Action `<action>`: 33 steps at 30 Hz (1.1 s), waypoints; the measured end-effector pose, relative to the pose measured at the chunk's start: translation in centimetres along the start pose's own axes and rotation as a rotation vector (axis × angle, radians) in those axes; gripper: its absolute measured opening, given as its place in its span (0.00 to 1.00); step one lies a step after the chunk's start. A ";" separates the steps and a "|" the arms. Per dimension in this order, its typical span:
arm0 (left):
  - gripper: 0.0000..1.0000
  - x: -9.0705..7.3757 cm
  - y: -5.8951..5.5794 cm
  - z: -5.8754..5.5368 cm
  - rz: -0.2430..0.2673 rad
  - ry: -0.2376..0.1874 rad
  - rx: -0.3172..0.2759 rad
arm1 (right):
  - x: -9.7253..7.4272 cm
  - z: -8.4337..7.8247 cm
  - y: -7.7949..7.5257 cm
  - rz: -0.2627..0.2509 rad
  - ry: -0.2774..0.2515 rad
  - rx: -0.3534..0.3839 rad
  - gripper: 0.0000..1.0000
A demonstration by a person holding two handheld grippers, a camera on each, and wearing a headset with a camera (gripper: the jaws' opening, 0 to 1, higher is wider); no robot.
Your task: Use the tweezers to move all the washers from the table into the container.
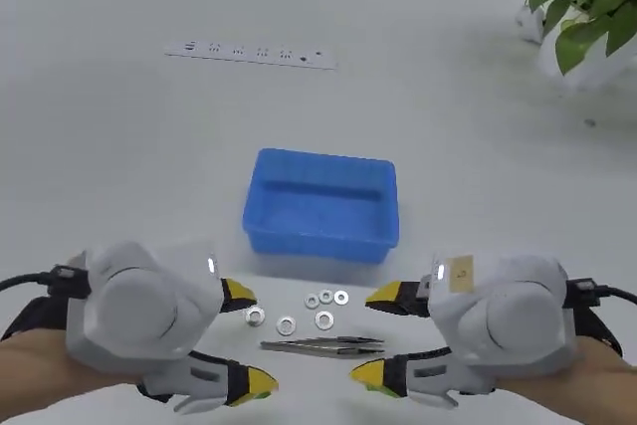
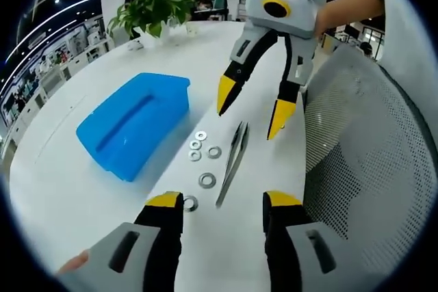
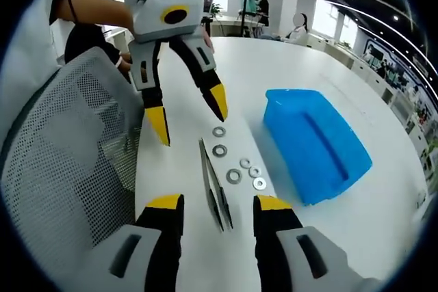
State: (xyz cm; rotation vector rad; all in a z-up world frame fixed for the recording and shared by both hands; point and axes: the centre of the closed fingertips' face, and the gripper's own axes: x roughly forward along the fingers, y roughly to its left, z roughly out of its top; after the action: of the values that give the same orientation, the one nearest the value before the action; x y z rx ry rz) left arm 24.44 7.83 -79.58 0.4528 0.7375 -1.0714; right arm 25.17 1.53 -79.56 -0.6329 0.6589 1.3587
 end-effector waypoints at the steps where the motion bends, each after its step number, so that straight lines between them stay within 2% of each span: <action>1: 0.50 0.1 -0.1 -0.2 -0.012 0.010 -0.004 | 0.4 -0.1 0.1 0.008 0.009 -0.005 0.41; 4: 0.43 0.2 0.0 -0.8 -0.014 0.040 0.024 | 0.9 -0.1 0.3 0.020 0.009 -0.003 0.39; 8: 0.38 0.5 -0.3 -0.8 -0.030 0.042 0.019 | 1.5 -0.4 0.6 0.054 0.024 0.022 0.29; 12: 0.38 0.9 -0.5 -0.5 -0.035 0.031 0.022 | 1.6 -0.9 0.3 0.052 0.048 -0.006 0.30; 15: 0.36 1.4 -0.7 -0.9 -0.054 0.055 0.035 | 1.6 -1.1 0.3 0.057 0.058 -0.020 0.29; 21: 0.30 1.5 -0.7 -0.8 -0.066 0.055 0.050 | 1.7 -1.2 0.3 0.060 0.063 -0.038 0.27; 26: 0.22 1.7 -0.6 -0.8 -0.050 0.068 0.127 | 1.9 -1.0 0.1 0.052 0.061 -0.075 0.23; 27: 0.21 1.7 -0.7 -0.8 -0.059 0.070 0.109 | 2.0 -1.0 0.2 0.053 0.064 -0.073 0.21; 30: 0.20 1.8 -0.7 -0.7 -0.059 0.077 0.117 | 2.3 -0.6 0.6 0.055 0.053 -0.088 0.17; 33: 0.20 1.9 -0.6 -0.7 -0.065 0.088 0.117 | 2.3 -0.6 0.8 0.057 0.067 -0.103 0.14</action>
State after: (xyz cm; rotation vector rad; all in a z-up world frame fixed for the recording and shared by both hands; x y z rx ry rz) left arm 24.19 6.86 -81.42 0.5827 0.7737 -1.1651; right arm 24.53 2.71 -81.66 -0.7492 0.6679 1.4365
